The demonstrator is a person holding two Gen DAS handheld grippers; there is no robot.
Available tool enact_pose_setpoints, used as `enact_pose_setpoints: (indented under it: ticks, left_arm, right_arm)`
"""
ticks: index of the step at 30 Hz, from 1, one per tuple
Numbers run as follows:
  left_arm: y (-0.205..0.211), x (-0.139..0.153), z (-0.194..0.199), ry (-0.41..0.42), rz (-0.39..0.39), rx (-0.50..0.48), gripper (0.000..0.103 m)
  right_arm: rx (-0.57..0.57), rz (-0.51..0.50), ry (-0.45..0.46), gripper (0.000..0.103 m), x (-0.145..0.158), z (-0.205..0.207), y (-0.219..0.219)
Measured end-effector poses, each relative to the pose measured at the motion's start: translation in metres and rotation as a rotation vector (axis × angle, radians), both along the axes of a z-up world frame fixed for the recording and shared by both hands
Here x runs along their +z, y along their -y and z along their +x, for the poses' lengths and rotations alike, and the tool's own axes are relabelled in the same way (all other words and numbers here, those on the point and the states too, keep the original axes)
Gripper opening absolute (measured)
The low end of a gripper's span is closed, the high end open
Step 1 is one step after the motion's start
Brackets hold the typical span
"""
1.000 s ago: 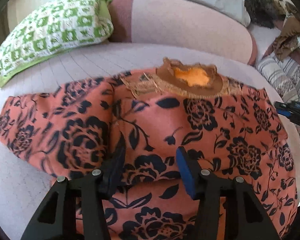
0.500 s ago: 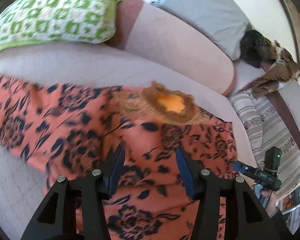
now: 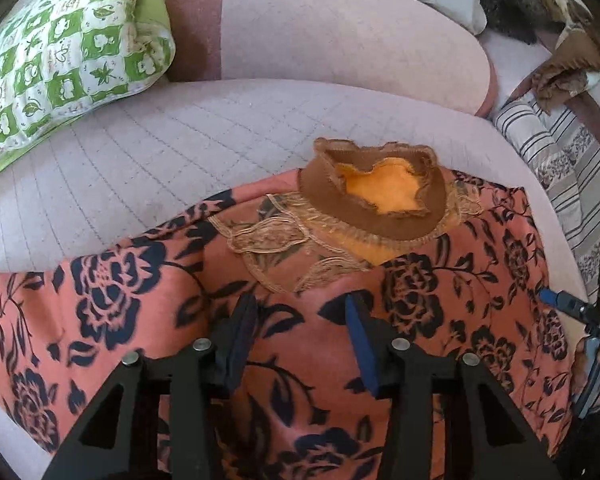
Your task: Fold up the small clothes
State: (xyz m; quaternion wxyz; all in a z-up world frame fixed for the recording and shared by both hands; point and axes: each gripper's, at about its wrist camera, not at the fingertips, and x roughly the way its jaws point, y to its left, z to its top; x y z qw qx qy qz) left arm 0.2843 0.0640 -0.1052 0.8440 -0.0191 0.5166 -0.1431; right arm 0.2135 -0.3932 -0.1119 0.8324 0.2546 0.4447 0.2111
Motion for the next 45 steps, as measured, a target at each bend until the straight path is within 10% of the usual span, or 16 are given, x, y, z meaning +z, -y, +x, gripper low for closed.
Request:
enact_pose_setpoints:
  ticks: [10, 15, 18, 25, 27, 31, 33, 39, 45]
  left_arm:
    - [-0.018, -0.015, -0.015, 0.030, 0.087, 0.054, 0.050]
    - [-0.016, -0.006, -0.011, 0.065, 0.123, 0.102, 0.007]
    - [0.000, 0.015, -0.030, 0.231, 0.257, 0.100, 0.007]
    - [0.003, -0.010, -0.039, 0.189, 0.318, 0.126, 0.013]
    - [0.005, -0.001, -0.050, 0.210, 0.293, 0.116, 0.015]
    - [0.000, 0.001, -0.055, 0.164, 0.259, 0.137, 0.059]
    - [-0.016, 0.001, -0.061, 0.090, 0.143, 0.155, 0.059]
    - [-0.101, 0.061, -0.119, 0.223, -0.120, 0.362, 0.071]
    - [-0.244, 0.024, -0.132, 0.145, -0.316, 0.780, 0.075]
  right_arm:
    - [0.010, -0.036, 0.009, 0.073, 0.002, -0.001, -0.004]
    - [0.012, -0.035, 0.010, 0.073, 0.002, 0.000, -0.005]
    - [0.013, -0.038, 0.011, 0.073, 0.001, 0.000, -0.005]
    - [0.009, -0.052, 0.007, 0.073, 0.008, -0.001, -0.005]
    - [0.007, -0.065, 0.039, 0.073, 0.027, -0.003, -0.010]
    - [0.009, -0.017, 0.056, 0.084, 0.033, 0.009, -0.014]
    - [-0.026, -0.047, -0.087, 0.087, -0.001, 0.029, -0.011]
    - [-0.050, -0.130, 0.054, 0.087, 0.050, -0.014, -0.014]
    - [-0.058, -0.224, 0.075, 0.087, 0.039, -0.077, -0.015]
